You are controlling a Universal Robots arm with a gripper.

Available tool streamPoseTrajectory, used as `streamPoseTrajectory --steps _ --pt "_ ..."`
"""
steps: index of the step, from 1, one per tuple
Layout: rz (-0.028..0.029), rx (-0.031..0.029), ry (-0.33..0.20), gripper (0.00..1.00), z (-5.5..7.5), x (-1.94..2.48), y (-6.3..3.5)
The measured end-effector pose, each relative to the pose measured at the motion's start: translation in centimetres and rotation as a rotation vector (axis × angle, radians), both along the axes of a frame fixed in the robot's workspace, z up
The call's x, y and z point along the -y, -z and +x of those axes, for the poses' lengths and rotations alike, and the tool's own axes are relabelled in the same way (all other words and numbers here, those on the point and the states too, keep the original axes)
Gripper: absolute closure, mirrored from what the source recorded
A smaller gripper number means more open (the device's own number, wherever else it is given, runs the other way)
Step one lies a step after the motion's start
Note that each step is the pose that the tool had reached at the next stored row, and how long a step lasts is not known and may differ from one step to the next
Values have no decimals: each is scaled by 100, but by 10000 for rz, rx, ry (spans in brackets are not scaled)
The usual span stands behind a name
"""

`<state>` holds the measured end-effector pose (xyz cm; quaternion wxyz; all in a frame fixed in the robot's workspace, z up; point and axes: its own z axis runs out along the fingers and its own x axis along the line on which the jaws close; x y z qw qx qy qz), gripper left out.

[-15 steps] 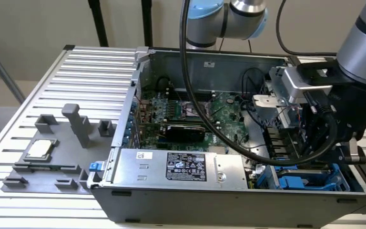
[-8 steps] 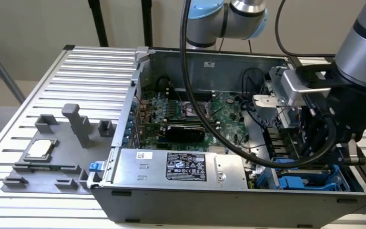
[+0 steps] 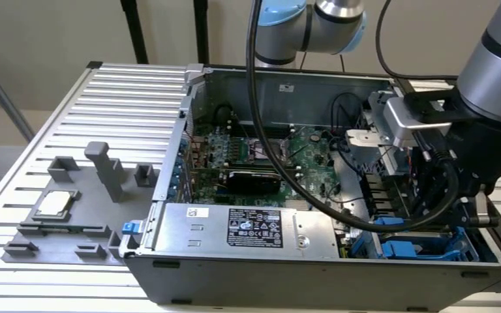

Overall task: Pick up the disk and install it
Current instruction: 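Insert the second disk wire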

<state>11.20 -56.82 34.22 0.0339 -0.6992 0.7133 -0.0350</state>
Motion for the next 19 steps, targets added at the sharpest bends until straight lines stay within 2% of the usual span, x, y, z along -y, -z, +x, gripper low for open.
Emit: streamPoseTrajectory --steps 19 --pt "-14 5 1 100 18 20 29"
